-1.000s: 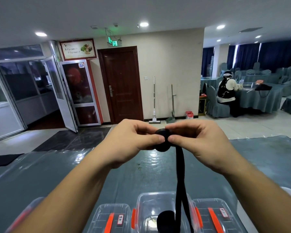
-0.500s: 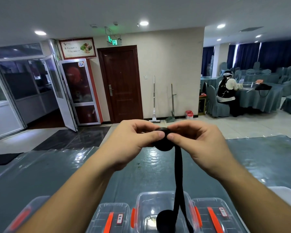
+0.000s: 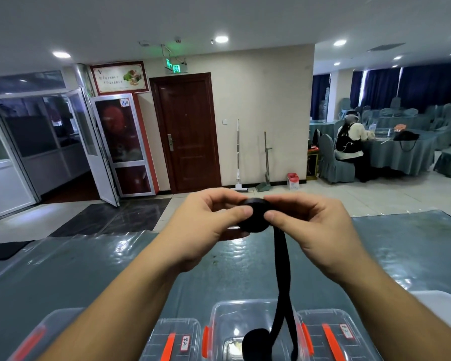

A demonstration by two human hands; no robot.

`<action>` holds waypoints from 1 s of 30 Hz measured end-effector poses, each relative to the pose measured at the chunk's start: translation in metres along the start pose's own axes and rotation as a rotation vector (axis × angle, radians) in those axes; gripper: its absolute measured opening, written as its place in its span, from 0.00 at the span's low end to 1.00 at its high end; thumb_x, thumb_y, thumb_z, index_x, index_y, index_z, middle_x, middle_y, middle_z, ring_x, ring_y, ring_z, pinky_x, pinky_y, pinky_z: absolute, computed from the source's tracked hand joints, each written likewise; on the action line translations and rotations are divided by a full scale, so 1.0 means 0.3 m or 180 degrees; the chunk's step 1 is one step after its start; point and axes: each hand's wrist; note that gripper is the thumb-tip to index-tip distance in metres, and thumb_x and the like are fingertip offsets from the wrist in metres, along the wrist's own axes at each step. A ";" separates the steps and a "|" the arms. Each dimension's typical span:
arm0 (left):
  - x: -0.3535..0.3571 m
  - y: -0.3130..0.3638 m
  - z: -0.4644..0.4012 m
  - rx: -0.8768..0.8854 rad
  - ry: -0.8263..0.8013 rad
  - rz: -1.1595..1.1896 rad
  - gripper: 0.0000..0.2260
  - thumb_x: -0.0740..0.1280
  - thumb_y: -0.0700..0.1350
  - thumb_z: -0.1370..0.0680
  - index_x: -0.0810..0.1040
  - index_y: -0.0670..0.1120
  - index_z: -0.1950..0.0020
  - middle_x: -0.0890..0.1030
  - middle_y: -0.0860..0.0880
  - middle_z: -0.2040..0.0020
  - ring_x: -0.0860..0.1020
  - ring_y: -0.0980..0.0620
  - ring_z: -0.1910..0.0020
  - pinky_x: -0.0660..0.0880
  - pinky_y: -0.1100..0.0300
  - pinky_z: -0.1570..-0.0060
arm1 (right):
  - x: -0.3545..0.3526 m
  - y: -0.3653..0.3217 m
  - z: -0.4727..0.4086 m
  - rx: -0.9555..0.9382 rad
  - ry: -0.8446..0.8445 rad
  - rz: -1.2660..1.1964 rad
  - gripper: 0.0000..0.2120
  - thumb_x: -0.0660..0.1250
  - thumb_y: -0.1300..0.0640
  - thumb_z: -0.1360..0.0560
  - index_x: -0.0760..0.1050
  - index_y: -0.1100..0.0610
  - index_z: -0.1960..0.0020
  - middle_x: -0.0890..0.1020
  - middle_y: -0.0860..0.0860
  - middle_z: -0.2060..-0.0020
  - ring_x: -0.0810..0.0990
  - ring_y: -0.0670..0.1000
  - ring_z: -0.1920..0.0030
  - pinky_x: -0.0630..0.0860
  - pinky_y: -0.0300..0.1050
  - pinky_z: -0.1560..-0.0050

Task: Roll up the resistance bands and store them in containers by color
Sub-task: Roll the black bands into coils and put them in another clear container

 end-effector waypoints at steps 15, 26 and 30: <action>0.004 -0.029 0.002 0.0031 0.0029 0.0268 0.05 0.72 0.35 0.22 0.87 0.40 0.49 0.88 0.40 0.54 0.87 0.46 0.55 0.84 0.59 0.53 | 0.016 0.011 0.004 -0.0267 0.0089 -0.0052 0.17 0.75 0.64 0.26 0.87 0.46 0.43 0.89 0.47 0.49 0.88 0.49 0.45 0.83 0.43 0.43; 0.003 -0.019 0.008 0.0202 0.0126 -0.0024 0.04 0.73 0.35 0.22 0.86 0.42 0.51 0.87 0.42 0.58 0.87 0.47 0.58 0.83 0.60 0.57 | 0.011 -0.001 0.000 0.0062 -0.0039 -0.0008 0.14 0.76 0.67 0.26 0.87 0.54 0.43 0.89 0.51 0.49 0.88 0.52 0.45 0.82 0.48 0.40; 0.021 -0.057 0.015 0.0098 0.0184 0.0102 0.03 0.71 0.35 0.21 0.84 0.39 0.49 0.85 0.41 0.55 0.87 0.47 0.56 0.83 0.59 0.55 | 0.007 -0.020 -0.001 0.0035 -0.0056 0.0108 0.16 0.75 0.69 0.27 0.88 0.50 0.47 0.90 0.48 0.52 0.88 0.48 0.48 0.82 0.40 0.45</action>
Point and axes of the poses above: each hand's wrist, its own z-axis away from the middle knuckle, its own x-axis out of the palm, y = z × x
